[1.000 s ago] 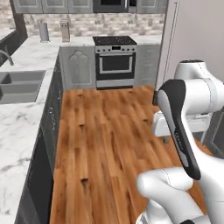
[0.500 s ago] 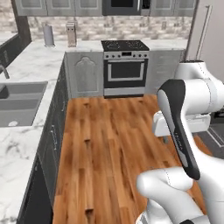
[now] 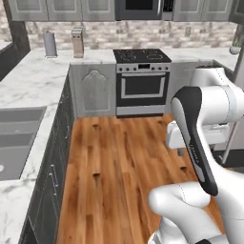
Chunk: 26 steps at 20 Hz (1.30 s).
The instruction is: Gather the lime and eggplant from the fridge and place them on a tray on the dining counter. Then gather the chicken drumsticks from the fridge and place them on the other tray.
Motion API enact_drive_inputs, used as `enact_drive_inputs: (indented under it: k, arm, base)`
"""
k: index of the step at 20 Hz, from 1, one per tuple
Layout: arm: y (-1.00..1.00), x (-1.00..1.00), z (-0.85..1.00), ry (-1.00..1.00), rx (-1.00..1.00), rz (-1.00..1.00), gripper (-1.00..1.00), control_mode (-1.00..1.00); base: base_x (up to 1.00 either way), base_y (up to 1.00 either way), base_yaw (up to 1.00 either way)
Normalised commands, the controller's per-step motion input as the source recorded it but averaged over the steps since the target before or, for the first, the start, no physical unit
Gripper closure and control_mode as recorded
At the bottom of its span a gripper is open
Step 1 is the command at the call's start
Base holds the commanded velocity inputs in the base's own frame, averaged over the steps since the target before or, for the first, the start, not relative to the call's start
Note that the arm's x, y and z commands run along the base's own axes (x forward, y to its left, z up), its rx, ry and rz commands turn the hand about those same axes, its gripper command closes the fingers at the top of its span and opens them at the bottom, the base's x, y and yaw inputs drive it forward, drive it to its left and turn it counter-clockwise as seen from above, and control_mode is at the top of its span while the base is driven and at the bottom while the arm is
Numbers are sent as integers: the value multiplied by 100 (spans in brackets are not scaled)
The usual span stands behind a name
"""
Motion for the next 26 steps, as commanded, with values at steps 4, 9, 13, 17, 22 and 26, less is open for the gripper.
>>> enact_drive_inputs:
  k: [4, 9, 13, 17, 22, 26]
  arm:
    - [0, 0, 0, 0, 0, 0, -100, 100]
    - [0, 0, 0, 0, 0, 0, -100, 100]
    - [0, 0, 0, 0, 0, 0, -100, 100]
    - [0, 0, 0, 0, 0, 0, -100, 100]
    - [0, 0, 0, 0, 0, 0, -100, 100]
    - [0, 0, 0, 0, 0, 0, -100, 100]
  base:
    - [91, 29, -14]
    - [78, 42, -23]
    - [80, 49, -26]
    - [90, 38, -26]
    - [85, 20, -31]
    - [87, 0, -39]
